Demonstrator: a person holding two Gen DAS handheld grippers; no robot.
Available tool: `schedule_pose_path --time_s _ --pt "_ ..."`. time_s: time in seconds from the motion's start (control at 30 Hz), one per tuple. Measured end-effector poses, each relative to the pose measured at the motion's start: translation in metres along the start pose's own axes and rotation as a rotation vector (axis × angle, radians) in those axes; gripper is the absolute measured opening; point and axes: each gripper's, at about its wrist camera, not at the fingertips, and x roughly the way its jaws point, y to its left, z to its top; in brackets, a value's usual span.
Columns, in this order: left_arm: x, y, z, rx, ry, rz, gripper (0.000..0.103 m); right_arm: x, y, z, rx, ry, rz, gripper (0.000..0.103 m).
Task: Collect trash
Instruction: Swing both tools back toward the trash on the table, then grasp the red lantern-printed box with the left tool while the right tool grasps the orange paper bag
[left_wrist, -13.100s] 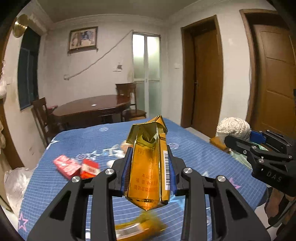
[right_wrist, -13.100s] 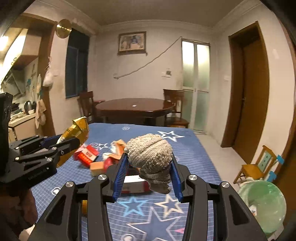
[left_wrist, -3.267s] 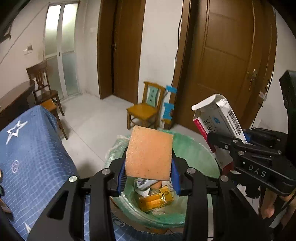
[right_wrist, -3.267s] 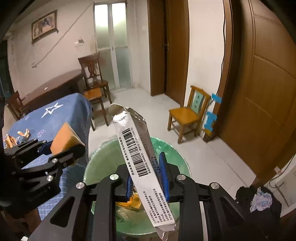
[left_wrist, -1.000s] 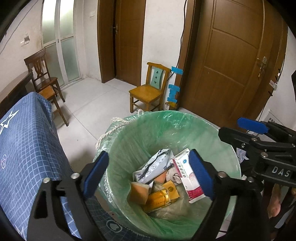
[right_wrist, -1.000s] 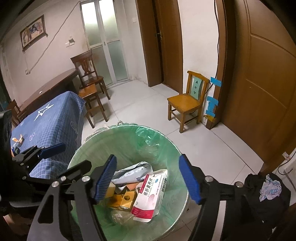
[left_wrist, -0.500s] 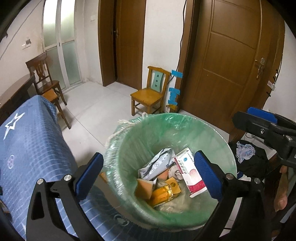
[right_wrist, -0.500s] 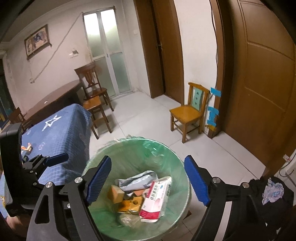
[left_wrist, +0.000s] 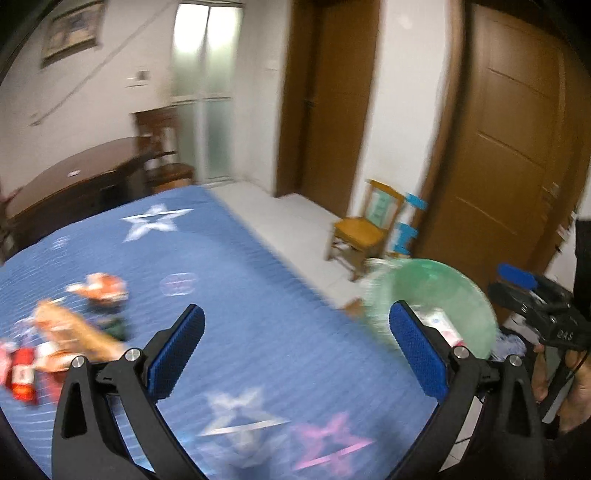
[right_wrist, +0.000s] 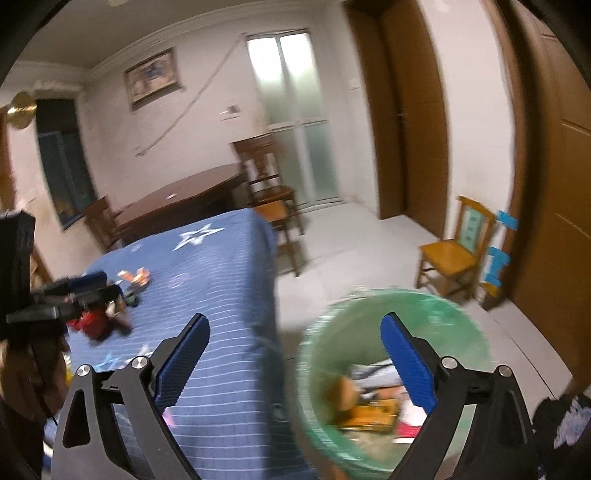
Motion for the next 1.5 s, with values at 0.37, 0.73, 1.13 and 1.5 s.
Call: schedule_pose_path --time_s 0.37,0.73,1.13,1.5 --pt "-0.065 0.222 -0.047 -0.247 0.065 0.319 0.097 0.063 0.114 -0.012 -0.129 0.107 0.153 0.094" --pt "-0.044 0.303 -0.106 -0.319 0.215 0.348 0.097 0.113 0.213 -0.018 -0.276 0.186 0.278 0.094" --pt "-0.019 0.317 -0.100 -0.309 0.223 0.324 0.088 0.150 0.308 0.003 -0.404 0.202 0.407 0.070" --pt "0.003 0.321 -0.102 -0.306 0.253 0.300 0.079 0.212 0.397 0.027 -0.530 0.220 0.397 0.048"
